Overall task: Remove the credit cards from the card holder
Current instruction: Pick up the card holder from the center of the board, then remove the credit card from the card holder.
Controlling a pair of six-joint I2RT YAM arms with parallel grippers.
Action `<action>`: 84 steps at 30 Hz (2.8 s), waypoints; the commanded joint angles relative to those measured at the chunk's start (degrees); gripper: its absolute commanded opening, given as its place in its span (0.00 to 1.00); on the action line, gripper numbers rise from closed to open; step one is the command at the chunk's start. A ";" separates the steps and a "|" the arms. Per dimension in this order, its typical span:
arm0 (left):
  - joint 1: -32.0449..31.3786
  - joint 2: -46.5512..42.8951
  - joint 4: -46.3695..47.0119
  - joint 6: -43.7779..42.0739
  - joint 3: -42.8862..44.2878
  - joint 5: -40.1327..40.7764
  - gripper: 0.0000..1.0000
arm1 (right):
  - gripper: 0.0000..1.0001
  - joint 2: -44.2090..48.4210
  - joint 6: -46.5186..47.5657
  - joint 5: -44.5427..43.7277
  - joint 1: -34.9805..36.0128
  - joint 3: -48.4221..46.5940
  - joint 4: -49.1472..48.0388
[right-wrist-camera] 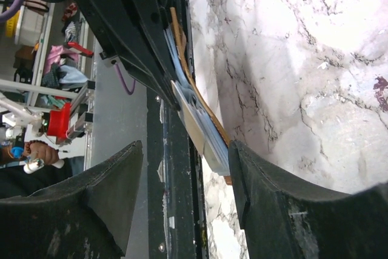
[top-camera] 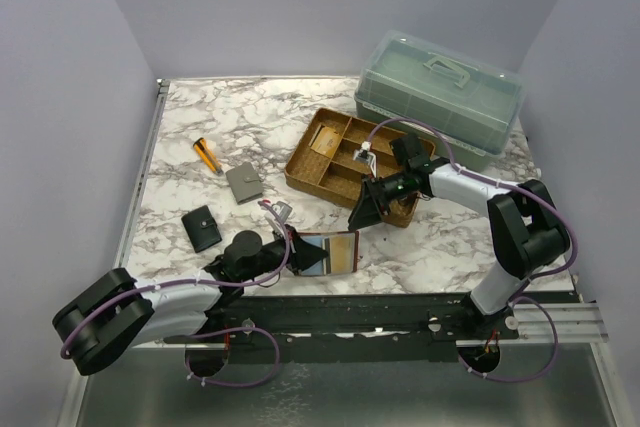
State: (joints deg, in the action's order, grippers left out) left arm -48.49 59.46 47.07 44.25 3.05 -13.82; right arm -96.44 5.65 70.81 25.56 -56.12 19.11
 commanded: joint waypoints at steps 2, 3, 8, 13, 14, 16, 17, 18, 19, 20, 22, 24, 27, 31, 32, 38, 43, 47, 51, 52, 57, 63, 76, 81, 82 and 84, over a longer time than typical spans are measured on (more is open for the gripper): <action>0.02 1.70 2.67 -2.16 1.61 -1.83 0.00 | 0.64 0.81 1.30 4.21 0.37 0.48 -0.30; 0.06 1.63 2.75 -1.95 1.61 -1.09 0.00 | 0.63 1.34 1.44 4.20 0.34 0.44 -0.31; 0.05 1.16 3.25 -0.89 1.44 1.59 0.00 | 0.64 2.67 0.90 6.73 0.37 1.91 -1.39; 0.05 0.54 4.67 0.83 1.12 3.57 0.00 | 0.63 1.09 -1.45 7.59 0.66 2.67 -3.50; 0.02 0.37 5.14 1.31 0.84 4.24 0.00 | 0.63 0.96 -2.08 7.41 0.90 2.93 -4.09; 0.04 0.02 6.71 2.37 0.17 5.39 0.00 | 0.63 0.42 -2.85 6.67 1.59 3.27 -4.77; 0.05 -0.12 7.40 2.77 -0.06 5.85 0.00 | 0.63 0.12 -3.03 6.37 1.87 3.22 -4.79; 0.03 -0.28 7.87 3.17 -0.14 6.25 0.00 | 0.63 -0.29 -3.45 6.09 2.20 3.21 -5.05; 0.04 -0.38 8.27 3.46 -0.15 6.41 0.00 | 0.63 -0.79 -3.75 5.82 2.47 3.10 -5.17; 0.04 -0.54 8.56 3.55 -0.10 6.56 0.00 | 0.62 -1.24 -3.83 5.77 2.62 3.00 -5.14; 0.02 -0.81 9.04 3.85 -0.06 6.85 0.00 | 0.62 -1.97 -4.27 5.04 2.74 2.71 -5.10; 0.06 -1.07 9.45 4.14 -0.21 7.21 0.00 | 0.61 -1.98 -4.32 3.35 2.72 2.46 -4.93; 0.03 -1.40 10.24 4.48 -0.62 7.56 0.00 | 0.61 -1.45 -4.78 0.35 2.73 2.64 -5.48; -0.01 -1.42 11.11 4.97 -0.70 7.52 0.00 | 0.61 -1.46 -5.26 0.28 2.72 2.84 -6.09; 0.01 -1.31 11.52 5.11 -0.61 7.37 0.00 | 0.61 -1.59 -5.46 1.59 2.74 2.99 -6.49; 0.05 1.49 15.90 6.14 0.17 5.99 0.00 | 0.59 -1.62 -9.59 7.62 2.74 3.89 -10.15; 0.06 6.11 20.58 7.54 1.30 4.26 0.00 | 0.50 -0.58 -12.34 10.68 2.74 4.80 -13.34; -0.07 9.51 24.62 8.53 2.19 3.40 0.00 | 0.36 -0.39 -13.60 10.27 2.73 5.19 -14.83; -0.11 10.98 26.84 9.39 2.74 2.90 0.00 | 0.23 -0.78 -13.84 9.46 2.74 4.89 -14.55; -0.14 11.10 26.97 9.71 2.83 2.85 0.00 | 0.18 -0.83 -13.88 9.43 2.74 4.80 -14.48; -0.09 11.11 27.06 13.35 2.60 3.27 0.22 | 0.00 -0.59 -14.32 10.32 2.59 4.45 -14.54; -0.07 11.84 27.06 18.31 2.36 1.83 0.41 | 0.00 -0.17 -15.41 10.91 2.48 4.88 -15.75; 0.01 16.72 29.32 19.82 5.28 -1.92 0.00 | 0.00 -0.76 -15.62 10.68 2.48 4.89 -15.72; 1.42 12.29 31.14 19.82 1.19 -0.15 0.00 | 0.00 -0.85 -14.27 8.22 1.67 4.24 -13.65; 1.80 10.48 30.44 19.82 0.37 0.42 0.00 | 0.00 -0.85 -14.33 8.03 1.37 4.20 -13.66; 2.58 6.37 25.98 19.27 -0.37 0.93 0.00 | 0.00 -0.79 -14.35 7.99 1.13 4.23 -13.66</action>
State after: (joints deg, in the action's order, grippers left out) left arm -47.13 73.10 71.48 63.46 4.64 -12.05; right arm -97.82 -9.65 81.14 27.64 -51.27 4.80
